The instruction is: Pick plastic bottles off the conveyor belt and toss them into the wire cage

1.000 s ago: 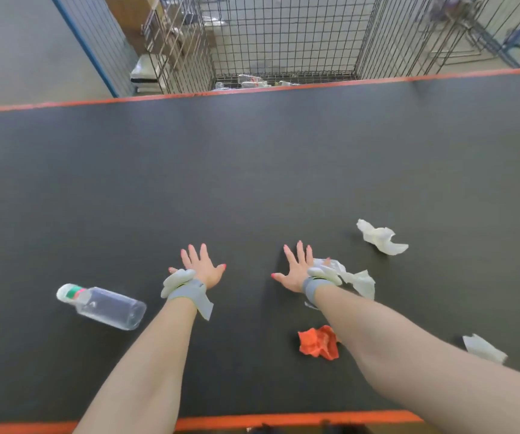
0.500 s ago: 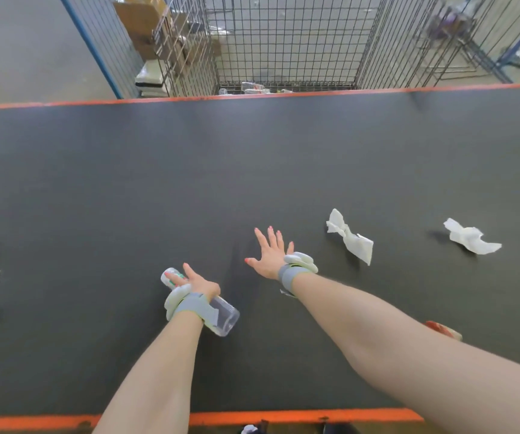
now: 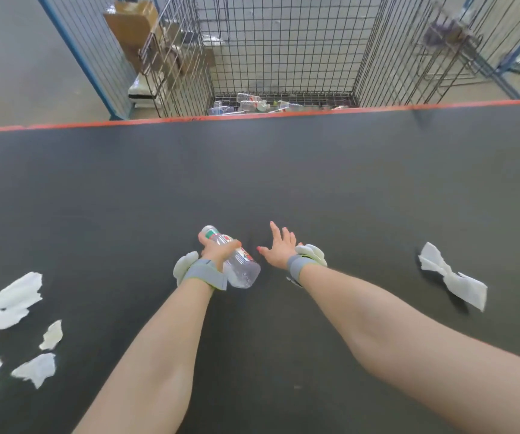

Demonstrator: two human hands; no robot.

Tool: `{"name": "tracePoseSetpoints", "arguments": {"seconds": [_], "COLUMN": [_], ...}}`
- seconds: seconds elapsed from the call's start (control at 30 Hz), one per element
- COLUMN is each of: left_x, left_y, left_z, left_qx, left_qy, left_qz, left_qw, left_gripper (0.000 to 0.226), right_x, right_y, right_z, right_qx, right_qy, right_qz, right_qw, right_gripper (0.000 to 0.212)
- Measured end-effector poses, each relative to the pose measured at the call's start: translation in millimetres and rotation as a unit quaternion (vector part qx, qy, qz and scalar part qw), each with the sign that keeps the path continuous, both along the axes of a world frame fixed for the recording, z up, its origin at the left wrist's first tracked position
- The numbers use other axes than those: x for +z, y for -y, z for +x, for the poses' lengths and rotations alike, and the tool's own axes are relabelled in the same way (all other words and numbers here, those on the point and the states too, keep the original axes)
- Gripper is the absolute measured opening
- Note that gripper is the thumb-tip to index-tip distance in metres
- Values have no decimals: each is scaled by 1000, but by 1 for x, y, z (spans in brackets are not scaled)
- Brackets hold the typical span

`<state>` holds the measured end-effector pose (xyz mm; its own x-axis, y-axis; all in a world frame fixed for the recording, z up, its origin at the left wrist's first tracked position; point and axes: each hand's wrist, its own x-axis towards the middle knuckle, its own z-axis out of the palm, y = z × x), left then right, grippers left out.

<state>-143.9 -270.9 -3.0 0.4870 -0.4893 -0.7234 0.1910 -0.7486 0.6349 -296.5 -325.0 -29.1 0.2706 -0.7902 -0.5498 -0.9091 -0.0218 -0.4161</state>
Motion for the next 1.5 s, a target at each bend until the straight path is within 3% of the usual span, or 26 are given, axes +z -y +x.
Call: {"name": "tracePoseSetpoints", "arguments": {"seconds": [0.07, 0.13, 0.2, 0.27, 0.37, 0.47, 0.6, 0.73, 0.9, 1.03, 1.1, 1.2, 1.3, 1.4, 1.5], "left_x": [7, 33, 73, 105, 111, 78, 50, 39, 15, 3, -4, -12, -17, -23, -28], "left_y": [53, 115, 188, 243, 265, 230, 144, 52, -50, -108, -125, -140, -150, -160, -171], "left_z": [10, 27, 50, 66, 69, 57, 47, 36, 25, 2, -9, -22, -36, -47, -49], "left_qx": [-12, 2, 60, 53, -18, -106, -285, -328, -384, -364, -345, -331, -319, -315, -321], "left_qy": [15, 67, -15, -123, -64, 76, 191, 240, 290, 307, 308, 296, 269, 267, 270], "left_qz": [11, -43, -160, -240, -207, -86, 105, 121, 212, 225, 209, 176, 143, 128, 130], "left_qw": [1000, 997, 985, 961, 976, 988, 934, 906, 851, 850, 862, 879, 897, 902, 899], "left_gripper": [97, 83, 84, 87, 84, 77, 76, 78, 88, 91, 81, 68, 63, 62, 63], "right_x": [-1, 1, 7, 10, 17, 24, 35, 39, 11, -9, -12, -13, -17, -28, -30], "right_y": [42, 80, 128, 174, 209, 205, 163, 91, -7, -92, -123, -156, -180, -189, -185], "right_z": [13, 27, 49, 73, 98, 106, 92, 63, 13, -22, -29, -31, -33, -45, -58], "right_qx": [-16, -28, -48, -80, -81, -52, -20, 7, 50, 65, 63, 69, 119, 153, 93], "right_qy": [4, 16, 43, 81, 105, 99, 78, 71, -10, -10, 24, 67, 40, -44, -84], "right_qz": [4, 6, -31, -68, -98, -94, -72, -37, 43, 105, 112, 83, 33, 13, 8], "right_qw": [1000, 999, 997, 991, 986, 989, 994, 997, 998, 992, 991, 992, 992, 987, 992], "right_gripper": [77, 76, 73, 71, 71, 72, 74, 72, 80, 96, 102, 112, 117, 101, 77]}}
